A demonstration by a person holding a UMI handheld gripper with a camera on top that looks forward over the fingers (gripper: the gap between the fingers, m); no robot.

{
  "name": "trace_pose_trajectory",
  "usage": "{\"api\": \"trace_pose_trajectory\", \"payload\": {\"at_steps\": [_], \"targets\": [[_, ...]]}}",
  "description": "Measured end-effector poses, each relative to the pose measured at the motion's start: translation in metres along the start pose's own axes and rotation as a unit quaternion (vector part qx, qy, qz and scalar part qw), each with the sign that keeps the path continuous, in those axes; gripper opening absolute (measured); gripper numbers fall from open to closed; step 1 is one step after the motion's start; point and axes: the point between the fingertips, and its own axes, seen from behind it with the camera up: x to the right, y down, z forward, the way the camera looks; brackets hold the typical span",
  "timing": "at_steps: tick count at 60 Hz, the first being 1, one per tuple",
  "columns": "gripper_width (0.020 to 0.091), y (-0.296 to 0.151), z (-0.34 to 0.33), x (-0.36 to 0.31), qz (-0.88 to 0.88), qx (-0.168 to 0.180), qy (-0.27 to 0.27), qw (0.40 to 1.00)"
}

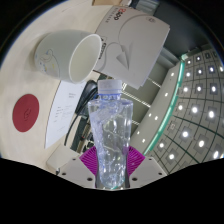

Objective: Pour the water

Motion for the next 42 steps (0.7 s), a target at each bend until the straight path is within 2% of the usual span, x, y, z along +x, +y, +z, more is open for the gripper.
{"api": "trace_pose_trajectory", "payload": {"at_steps": [10,23,32,42], "targets": [[0.0332,-0.023,0.000,-0.008,-0.026,0.036,0.007,0.999],[0.0333,-0.019,-0.002,-0.009,0.041,0.042,-0.011,0.998],[0.0333,-0.010,-0.010,0.002,0.213,0.046,-0.053,0.975],[0.0334,-0.006,-0.028,0.015,0.442,0.052,-0.119,0.888]]}}
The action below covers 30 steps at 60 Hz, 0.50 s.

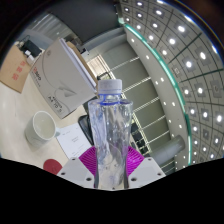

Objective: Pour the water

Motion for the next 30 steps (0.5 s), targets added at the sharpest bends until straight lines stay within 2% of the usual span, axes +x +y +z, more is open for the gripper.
{"api": "trace_pose_trajectory", "payload": {"at_steps": [14,30], "targets": [[0.0335,0.009,-0.013,-0.033,0.308,-0.007,-0.102,0.946],[0.0337,0.039,0.000,-0.083,0.444,-0.005,-0.160,0.882]]}}
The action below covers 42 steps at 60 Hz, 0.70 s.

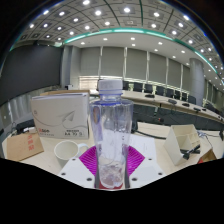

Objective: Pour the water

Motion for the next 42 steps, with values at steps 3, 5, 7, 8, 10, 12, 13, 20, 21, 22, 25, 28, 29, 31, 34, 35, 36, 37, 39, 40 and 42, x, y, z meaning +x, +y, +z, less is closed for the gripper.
{"api": "trace_pose_trajectory", "payload": {"at_steps": [3,5,7,8,10,12,13,20,21,22,25,28,29,31,34,35,36,37,39,40,42], "targets": [[0.0336,0.009,0.005,-0.002,0.010,-0.001,-0.006,1.000],[0.0337,0.014,0.008,-0.003,0.017,-0.002,-0.010,1.000],[0.0348,0.020,0.010,-0.005,0.023,-0.002,-0.015,1.000],[0.0351,0.022,0.011,-0.005,0.026,-0.003,-0.017,1.000],[0.0350,0.027,0.013,-0.005,0.029,-0.004,-0.022,0.999],[0.0349,0.034,0.013,-0.006,0.031,-0.007,-0.022,0.999],[0.0350,0.037,0.014,-0.005,0.031,-0.008,-0.021,0.999],[0.0403,0.048,0.013,-0.004,0.040,0.006,-0.015,0.999],[0.0425,0.047,0.013,-0.004,0.039,0.011,-0.015,0.999],[0.0437,0.048,0.012,-0.004,0.036,0.012,-0.013,0.999],[0.0438,0.048,0.011,-0.006,0.029,0.020,-0.015,0.999],[0.0459,0.048,0.010,-0.007,0.022,0.025,-0.015,0.999],[0.0461,0.048,0.010,-0.007,0.021,0.026,-0.015,0.999],[0.0461,0.047,0.011,-0.006,0.022,0.028,-0.017,0.999],[0.0461,0.046,0.012,-0.006,0.026,0.030,-0.018,0.999],[0.0462,0.045,0.013,-0.005,0.028,0.031,-0.018,0.999],[0.0461,0.045,0.013,-0.004,0.031,0.031,-0.017,0.999],[0.0460,0.044,0.014,-0.004,0.033,0.031,-0.017,0.999],[0.0460,0.044,0.015,-0.003,0.037,0.033,-0.016,0.999],[0.0461,0.043,0.016,-0.002,0.037,0.035,-0.015,0.999],[0.0459,0.044,0.016,-0.001,0.033,0.038,-0.013,0.999]]}}
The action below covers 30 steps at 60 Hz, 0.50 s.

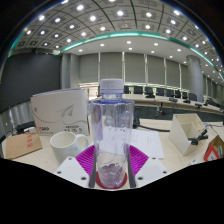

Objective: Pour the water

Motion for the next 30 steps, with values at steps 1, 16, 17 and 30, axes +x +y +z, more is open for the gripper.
{"api": "trace_pose_trajectory", "payload": {"at_steps": [1,16,17,30], "targets": [[0.0460,0.000,0.000,0.000,-0.003,0.001,0.001,1.000],[0.0848,0.017,-0.018,-0.002,0.009,-0.061,0.043,0.997],[0.0845,0.016,-0.022,-0.002,0.013,-0.065,0.049,0.997],[0.0859,-0.012,-0.125,-0.031,0.048,-0.127,0.115,0.984]]}}
